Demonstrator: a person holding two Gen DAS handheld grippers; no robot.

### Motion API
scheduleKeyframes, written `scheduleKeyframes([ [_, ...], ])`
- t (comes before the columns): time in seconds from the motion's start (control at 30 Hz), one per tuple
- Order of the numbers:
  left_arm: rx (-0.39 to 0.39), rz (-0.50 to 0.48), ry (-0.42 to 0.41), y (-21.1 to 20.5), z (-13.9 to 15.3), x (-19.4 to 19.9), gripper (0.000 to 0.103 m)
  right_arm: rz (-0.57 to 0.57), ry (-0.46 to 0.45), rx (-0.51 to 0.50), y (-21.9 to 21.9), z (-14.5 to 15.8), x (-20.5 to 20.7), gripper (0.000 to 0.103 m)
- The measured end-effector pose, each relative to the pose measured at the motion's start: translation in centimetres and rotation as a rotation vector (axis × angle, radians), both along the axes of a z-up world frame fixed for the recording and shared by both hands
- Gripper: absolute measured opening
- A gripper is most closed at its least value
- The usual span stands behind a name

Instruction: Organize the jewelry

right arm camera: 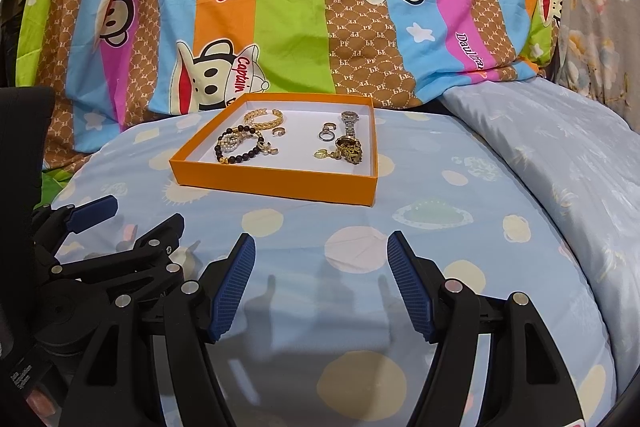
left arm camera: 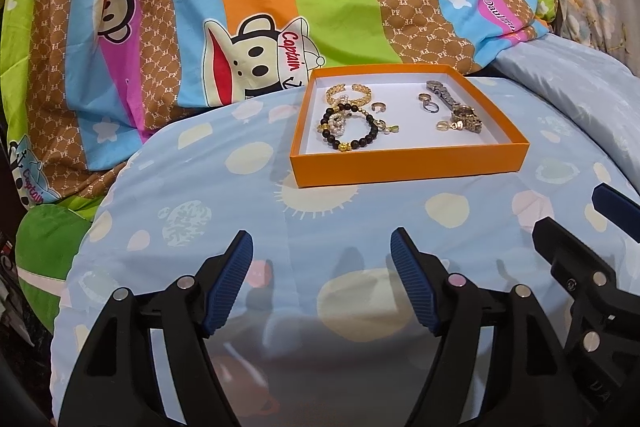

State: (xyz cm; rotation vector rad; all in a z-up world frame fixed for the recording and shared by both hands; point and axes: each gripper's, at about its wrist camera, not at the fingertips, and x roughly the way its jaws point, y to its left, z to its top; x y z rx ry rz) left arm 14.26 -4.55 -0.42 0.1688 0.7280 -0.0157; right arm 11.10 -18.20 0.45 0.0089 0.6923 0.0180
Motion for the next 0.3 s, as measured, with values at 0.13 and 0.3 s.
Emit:
scheduleKeyframes([
  [0.13, -0.001, -0.002, 0.003, 0.03, -0.01, -0.02, 0.069, 0.000, -0.001, -0.001, -0.01, 0.00, -0.01, 0.067],
  [0.3, -0.001, -0.001, 0.004, 0.05, -0.01, -0.02, 0.069, 0.001, -0.001, 0.000, -0.01, -0.04, -0.02, 0.067],
])
